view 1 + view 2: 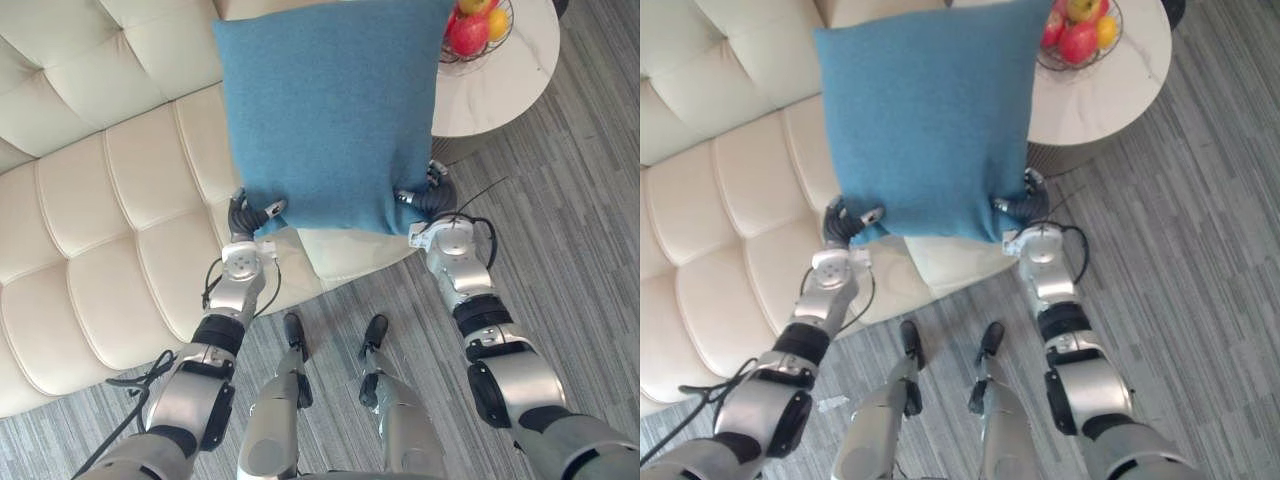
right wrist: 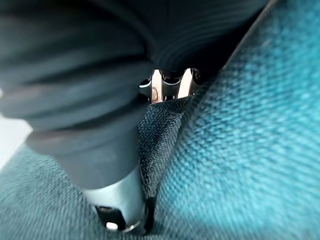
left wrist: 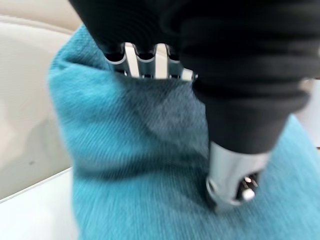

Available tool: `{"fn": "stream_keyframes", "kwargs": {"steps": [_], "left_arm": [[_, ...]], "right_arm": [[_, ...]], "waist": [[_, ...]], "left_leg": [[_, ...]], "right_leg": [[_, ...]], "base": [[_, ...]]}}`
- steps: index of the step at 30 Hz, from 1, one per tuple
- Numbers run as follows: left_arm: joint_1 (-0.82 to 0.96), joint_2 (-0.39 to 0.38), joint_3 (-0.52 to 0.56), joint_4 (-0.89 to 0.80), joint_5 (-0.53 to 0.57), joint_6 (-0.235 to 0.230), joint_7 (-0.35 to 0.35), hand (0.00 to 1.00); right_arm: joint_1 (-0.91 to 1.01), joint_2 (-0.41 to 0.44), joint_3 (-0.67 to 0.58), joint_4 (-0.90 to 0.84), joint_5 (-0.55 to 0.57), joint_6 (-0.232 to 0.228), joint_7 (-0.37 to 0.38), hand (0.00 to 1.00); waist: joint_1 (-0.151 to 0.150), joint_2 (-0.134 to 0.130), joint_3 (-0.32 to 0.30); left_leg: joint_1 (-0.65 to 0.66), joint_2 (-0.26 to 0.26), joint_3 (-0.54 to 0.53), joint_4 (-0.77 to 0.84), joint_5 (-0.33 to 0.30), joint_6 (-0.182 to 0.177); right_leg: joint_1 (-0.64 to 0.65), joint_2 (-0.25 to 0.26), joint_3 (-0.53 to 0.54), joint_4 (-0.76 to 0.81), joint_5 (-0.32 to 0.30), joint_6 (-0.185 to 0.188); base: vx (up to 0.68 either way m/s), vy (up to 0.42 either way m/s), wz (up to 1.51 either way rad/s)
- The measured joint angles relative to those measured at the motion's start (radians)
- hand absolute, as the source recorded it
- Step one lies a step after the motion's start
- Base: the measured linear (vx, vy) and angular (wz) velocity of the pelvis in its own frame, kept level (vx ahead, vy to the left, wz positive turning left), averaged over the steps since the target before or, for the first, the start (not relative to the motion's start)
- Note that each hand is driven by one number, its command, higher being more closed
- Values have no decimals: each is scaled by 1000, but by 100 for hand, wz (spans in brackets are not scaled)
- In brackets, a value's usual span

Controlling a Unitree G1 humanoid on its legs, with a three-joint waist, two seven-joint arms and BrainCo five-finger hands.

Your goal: Pick up cushions and gather them together orderly.

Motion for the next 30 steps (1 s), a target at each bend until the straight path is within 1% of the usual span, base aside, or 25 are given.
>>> {"fn": "stream_keyframes", "kwargs": {"steps": [2, 4, 5, 8, 11, 14, 18, 20, 21, 22, 24, 29, 30], "left_arm": [[-2, 0, -6, -27, -2, 0, 1, 100], [-5, 0, -18, -65, -29, 0, 7, 100], [-5, 0, -32, -84, -37, -1, 18, 100], [5, 0, -62, -138, -45, -1, 19, 100], [104, -2, -98, -273, -51, -8, 18, 100], [222, -9, -152, -358, -51, -9, 14, 100], [376, -42, -168, -428, -54, -9, -15, 100], [458, -47, -169, -470, -62, -9, -35, 100], [485, -46, -169, -483, -67, -9, -47, 100], [532, -46, -169, -508, -71, -9, -57, 100], [631, -48, -167, -576, -80, -9, -80, 100], [825, -65, -166, -717, -145, -9, -146, 100], [861, -65, -165, -744, -157, -10, -160, 100]], "right_arm": [[3, 0, 0, -21, 14, 0, -3, 100], [10, -1, -1, -37, 49, -1, -6, 100], [30, -1, -1, -64, 69, -1, -7, 100], [103, 8, 0, -128, 94, -6, -7, 100], [246, 22, 1, -231, 109, -11, -6, 100], [384, 31, 0, -299, 108, -12, -3, 100], [537, 56, -4, -375, 108, -13, 6, 100], [621, 69, -5, -418, 111, -22, 33, 100], [651, 73, -5, -434, 112, -26, 43, 100], [696, 87, -5, -462, 113, -27, 56, 100], [780, 115, -6, -517, 115, -39, 84, 100], [945, 139, -11, -634, 114, -58, 134, 100], [974, 142, -11, -657, 114, -64, 147, 100]], "waist": [[0, 0, 0], [0, 0, 0], [2, 0, 0], [5, 0, 0], [4, 2, -2], [-3, 9, -6], [-16, 14, -12], [-21, 16, -56], [-21, 16, -62], [-21, 17, -80], [-21, 21, -132], [-21, 37, -184], [-20, 36, -194]], "left_leg": [[0, 0, 0, 1, 0, 0], [0, 2, 0, 11, 0, -1], [3, 4, 0, 15, 0, -1], [38, 6, 1, 15, -2, -3], [106, 5, 0, 12, -13, -18], [171, 6, -5, -11, -22, -29], [248, 4, -22, -39, -22, -29], [258, 4, -30, -43, -21, -30], [277, 4, -31, -45, -21, -30], [297, 3, -32, -50, -21, -31], [320, 3, -33, -71, -21, -31], [388, 1, -44, -80, -34, -39], [398, 2, -44, -79, -39, -42]], "right_leg": [[1, 0, 0, 0, 0, 0], [8, -1, 1, 0, 0, 0], [15, -2, 4, 0, -1, 0], [51, -2, 8, 0, -7, 3], [111, -5, 12, 13, -31, 12], [159, -4, 7, 34, -58, 16], [236, 4, 1, 20, -66, 21], [260, 10, -6, -5, -65, 22], [283, 11, -8, -14, -65, 22], [310, 15, -11, -30, -65, 22], [330, 18, -16, -43, -68, 26], [408, 19, -30, -57, -80, 37], [418, 19, -30, -57, -83, 37]], "base": [[39, 8, 4], [55, 10, 7], [49, 8, 8], [49, 4, 5], [47, 0, -3], [51, 8, 4], [62, 13, 6], [95, 10, 14], [109, 2, 10], [78, -3, 6], [109, 0, 5], [56, 17, 8], [14, 23, 6]]}}
